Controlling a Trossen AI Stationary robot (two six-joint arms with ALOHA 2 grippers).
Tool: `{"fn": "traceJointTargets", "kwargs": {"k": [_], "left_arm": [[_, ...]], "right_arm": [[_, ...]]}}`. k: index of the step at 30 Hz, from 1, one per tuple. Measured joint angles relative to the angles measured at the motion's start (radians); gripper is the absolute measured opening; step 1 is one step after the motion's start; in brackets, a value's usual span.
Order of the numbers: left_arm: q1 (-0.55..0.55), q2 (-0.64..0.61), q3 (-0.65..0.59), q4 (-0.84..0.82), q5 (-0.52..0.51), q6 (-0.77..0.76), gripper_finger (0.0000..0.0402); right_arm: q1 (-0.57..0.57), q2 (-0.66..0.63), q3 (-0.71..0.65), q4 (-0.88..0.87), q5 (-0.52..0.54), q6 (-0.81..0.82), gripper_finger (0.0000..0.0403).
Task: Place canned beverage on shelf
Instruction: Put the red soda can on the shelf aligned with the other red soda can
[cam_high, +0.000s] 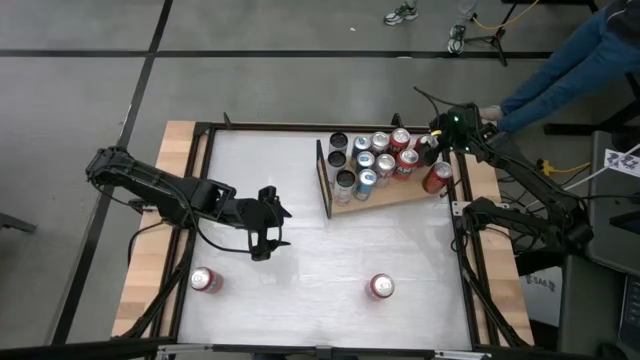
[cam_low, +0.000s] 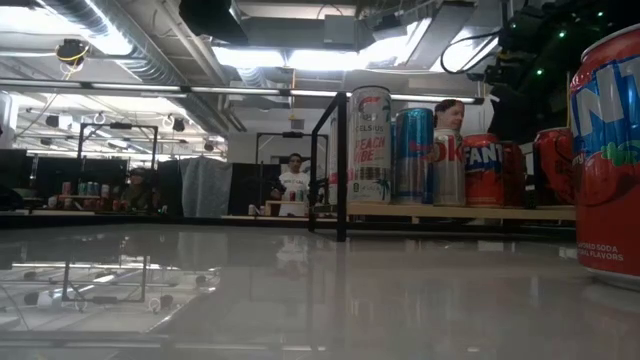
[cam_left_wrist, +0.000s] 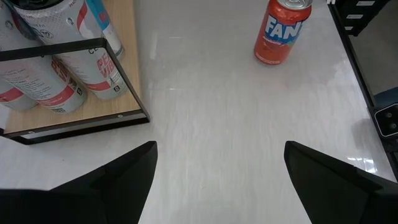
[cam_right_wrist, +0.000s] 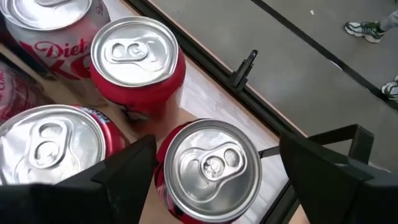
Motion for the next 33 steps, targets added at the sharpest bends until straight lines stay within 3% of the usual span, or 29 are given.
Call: {"fn": "traceJointTargets", "kwargs": {"k": [12,23,33], "left_arm": [[0.0,0.0,0.0,0.0,0.0,0.0,0.0342],[0.0,0.0,0.0,0.0,0.0,0.001,0.0342],[0.0,0.0,0.0,0.0,0.0,0.001,0.0342]], "right_arm": [[0.001,0.0,-0.002,-0.042,0.039,0.124,0.0328],[0.002,0.002,-0.037,-0.028,0.023,0.14,0.0326],[0.0,0.001,-0.038,-0.007,0.01,0.115,0.0253]]}}
